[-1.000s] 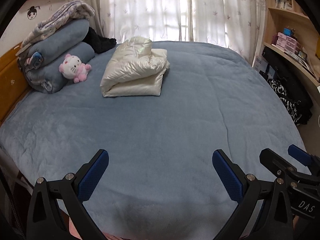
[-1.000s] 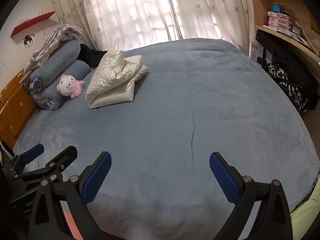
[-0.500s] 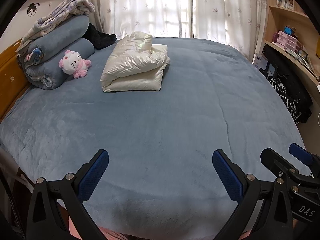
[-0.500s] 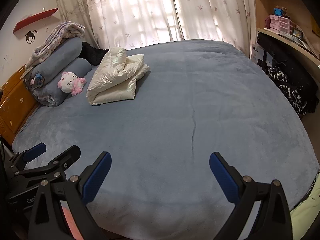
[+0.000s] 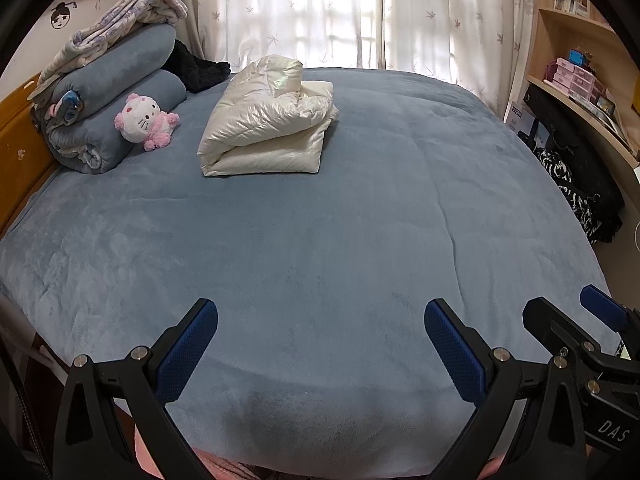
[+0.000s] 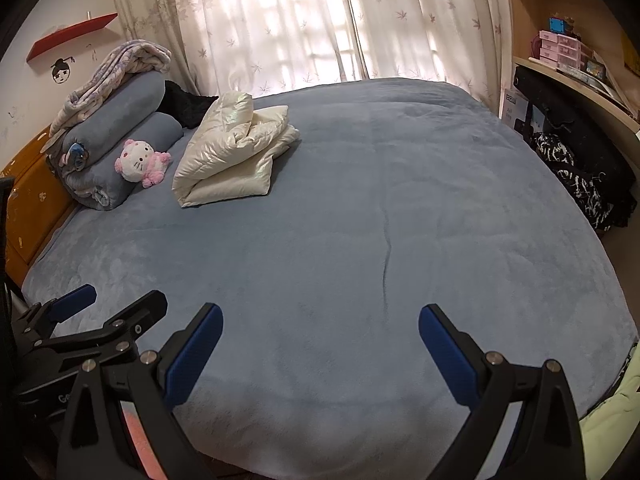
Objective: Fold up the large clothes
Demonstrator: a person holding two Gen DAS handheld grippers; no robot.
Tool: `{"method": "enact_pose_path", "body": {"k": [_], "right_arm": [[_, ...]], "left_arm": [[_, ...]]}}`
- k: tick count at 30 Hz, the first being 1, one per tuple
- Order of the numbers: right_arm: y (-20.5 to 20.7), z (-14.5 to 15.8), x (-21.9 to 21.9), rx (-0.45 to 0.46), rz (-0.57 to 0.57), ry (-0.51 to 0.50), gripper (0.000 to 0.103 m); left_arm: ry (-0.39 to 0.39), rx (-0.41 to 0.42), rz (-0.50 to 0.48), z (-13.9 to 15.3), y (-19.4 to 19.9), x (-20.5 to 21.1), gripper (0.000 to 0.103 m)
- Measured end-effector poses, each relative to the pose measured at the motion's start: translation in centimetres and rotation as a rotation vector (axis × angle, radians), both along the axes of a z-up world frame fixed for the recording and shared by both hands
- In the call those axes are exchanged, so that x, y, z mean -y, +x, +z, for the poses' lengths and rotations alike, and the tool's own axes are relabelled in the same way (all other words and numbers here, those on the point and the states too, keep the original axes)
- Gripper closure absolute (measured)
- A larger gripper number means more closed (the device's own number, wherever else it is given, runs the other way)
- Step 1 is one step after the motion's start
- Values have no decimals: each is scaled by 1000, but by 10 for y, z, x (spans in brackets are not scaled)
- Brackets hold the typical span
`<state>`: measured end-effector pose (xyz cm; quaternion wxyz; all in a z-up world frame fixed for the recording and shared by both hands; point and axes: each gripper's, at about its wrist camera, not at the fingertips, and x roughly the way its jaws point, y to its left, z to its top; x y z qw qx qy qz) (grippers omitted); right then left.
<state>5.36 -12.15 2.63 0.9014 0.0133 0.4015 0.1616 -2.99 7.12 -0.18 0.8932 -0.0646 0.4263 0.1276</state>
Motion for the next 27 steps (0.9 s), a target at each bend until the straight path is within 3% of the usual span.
{"method": "enact_pose_path", "body": {"k": [27], "right_arm": [[-3, -4, -1, -18, 8, 16, 4]], "left_arm": [[9, -9, 0, -1, -1, -3, 1]]}}
